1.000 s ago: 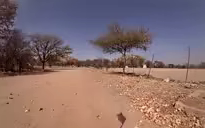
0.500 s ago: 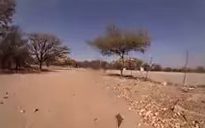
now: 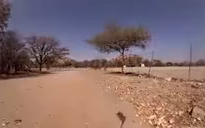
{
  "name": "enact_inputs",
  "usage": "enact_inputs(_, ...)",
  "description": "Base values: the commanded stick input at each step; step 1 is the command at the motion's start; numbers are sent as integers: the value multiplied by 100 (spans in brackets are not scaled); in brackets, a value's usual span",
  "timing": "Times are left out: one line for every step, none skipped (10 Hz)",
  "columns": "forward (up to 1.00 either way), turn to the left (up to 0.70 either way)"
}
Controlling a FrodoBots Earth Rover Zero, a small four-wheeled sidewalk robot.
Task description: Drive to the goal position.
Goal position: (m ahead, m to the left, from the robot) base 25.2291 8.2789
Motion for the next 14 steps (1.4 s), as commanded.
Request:
enact_inputs(70, 0)
enact_inputs(70, 0)
enact_inputs(70, 0)
enact_inputs(53, 0)
enact_inputs(50, 0)
enact_inputs(50, 0)
enact_inputs(50, 0)
enact_inputs(50, 0)
enact_inputs(50, 0)
enact_inputs(50, 0)
enact_inputs(50, 0)
enact_inputs(50, 0)
enact_inputs(50, 0)
enact_inputs(50, 0)
